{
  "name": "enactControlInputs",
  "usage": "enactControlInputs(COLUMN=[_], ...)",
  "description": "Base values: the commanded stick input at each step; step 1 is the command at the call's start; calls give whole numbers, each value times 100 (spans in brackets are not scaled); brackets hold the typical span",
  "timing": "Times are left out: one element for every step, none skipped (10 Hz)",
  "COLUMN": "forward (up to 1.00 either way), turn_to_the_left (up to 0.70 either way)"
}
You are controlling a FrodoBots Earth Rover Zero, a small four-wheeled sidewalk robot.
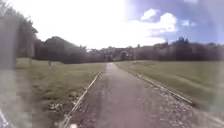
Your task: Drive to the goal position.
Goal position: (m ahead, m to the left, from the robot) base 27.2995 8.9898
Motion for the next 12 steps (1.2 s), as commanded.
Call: enactControlInputs(forward=[100,100,100,100,100,100,100,100,100,100,100,100], turn_to_the_left=[0,0,0,0,0,0,0,0,0,0,0,0])
